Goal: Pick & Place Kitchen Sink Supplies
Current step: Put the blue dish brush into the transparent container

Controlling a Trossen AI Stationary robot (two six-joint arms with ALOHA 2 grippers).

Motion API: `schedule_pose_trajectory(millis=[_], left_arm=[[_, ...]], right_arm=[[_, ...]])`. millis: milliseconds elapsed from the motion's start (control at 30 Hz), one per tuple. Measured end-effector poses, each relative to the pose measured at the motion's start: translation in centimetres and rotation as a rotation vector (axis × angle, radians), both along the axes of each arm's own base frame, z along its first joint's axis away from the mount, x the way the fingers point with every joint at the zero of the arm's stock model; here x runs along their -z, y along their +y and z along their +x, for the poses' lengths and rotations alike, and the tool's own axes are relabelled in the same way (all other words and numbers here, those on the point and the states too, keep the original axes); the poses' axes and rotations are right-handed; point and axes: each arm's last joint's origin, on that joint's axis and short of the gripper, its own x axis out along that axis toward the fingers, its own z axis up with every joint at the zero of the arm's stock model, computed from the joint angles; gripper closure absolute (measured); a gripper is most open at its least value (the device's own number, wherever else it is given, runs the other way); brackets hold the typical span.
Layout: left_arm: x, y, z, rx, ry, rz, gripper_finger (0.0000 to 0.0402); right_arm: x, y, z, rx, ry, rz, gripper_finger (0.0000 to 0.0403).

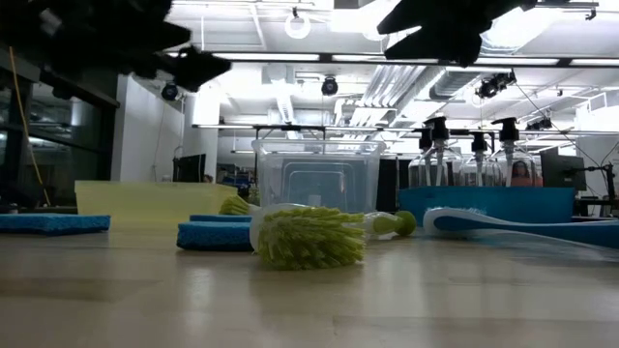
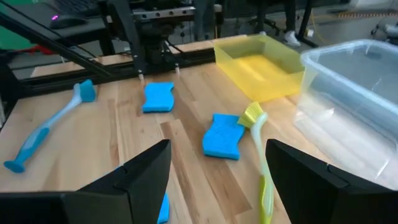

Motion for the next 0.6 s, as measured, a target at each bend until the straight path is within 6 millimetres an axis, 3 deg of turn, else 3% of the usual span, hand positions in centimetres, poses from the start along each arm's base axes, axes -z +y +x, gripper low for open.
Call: schedule_pose_trajectory(millis=[267,600], left_arm=[[2.9,-0.2,-3.7,-0.091,-0.115,-0.042,0.002],[3.9,-0.3,-5.2,-0.12,-0.148,-0.063,0.002]], right_arm=[[0.2,-0.4,0.0,0.034,0.004,0.044,0.0146],[2.1,-2.4,-0.4,0.119,0.175,0.176,0.0146]])
